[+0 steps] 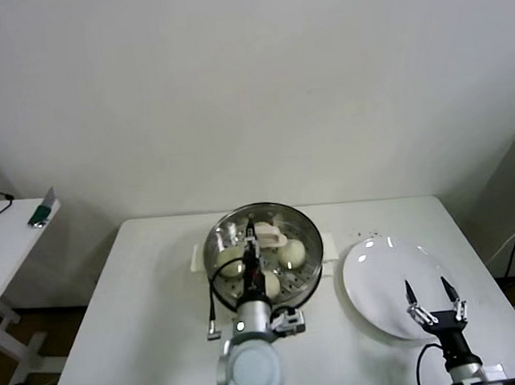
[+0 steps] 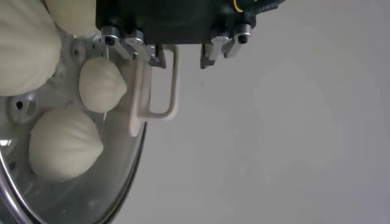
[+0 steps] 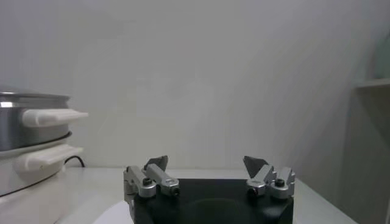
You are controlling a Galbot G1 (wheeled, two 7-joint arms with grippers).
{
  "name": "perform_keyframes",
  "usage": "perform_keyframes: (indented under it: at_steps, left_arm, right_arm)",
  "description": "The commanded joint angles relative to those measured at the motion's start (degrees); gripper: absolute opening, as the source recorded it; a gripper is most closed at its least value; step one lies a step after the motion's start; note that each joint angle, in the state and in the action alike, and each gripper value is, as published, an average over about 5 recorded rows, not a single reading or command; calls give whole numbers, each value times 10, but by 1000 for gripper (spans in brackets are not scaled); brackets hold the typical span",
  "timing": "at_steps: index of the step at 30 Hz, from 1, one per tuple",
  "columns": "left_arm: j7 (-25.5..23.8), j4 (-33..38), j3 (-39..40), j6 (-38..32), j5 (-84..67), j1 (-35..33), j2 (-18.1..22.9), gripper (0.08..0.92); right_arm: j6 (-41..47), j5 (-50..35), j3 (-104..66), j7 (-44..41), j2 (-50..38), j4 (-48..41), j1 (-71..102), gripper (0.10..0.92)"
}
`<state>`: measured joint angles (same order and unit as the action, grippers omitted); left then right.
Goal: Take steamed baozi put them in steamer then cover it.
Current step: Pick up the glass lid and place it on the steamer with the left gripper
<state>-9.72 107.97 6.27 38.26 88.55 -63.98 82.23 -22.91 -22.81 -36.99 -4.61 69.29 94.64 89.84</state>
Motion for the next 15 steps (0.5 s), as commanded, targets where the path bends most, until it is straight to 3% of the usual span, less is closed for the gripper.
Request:
perform_keyframes:
  at_steps: [1, 4, 8, 15]
  left_arm:
    - [-1, 123, -5, 2, -131, -21, -65, 459]
    - [30, 168, -15, -14, -201, -41, -91, 546]
    - [108, 194, -52, -89, -308, -78, -112, 667]
    - [181, 196, -152, -190, -531, -169, -111, 814]
  right_arm:
    - [44, -10, 4, 24, -4, 5, 1, 823]
    - [49, -10, 8, 36, -5, 5, -1, 823]
    - [56, 3, 13, 43, -5, 4, -3, 823]
    - [51, 20, 18, 44, 1, 0, -13, 823]
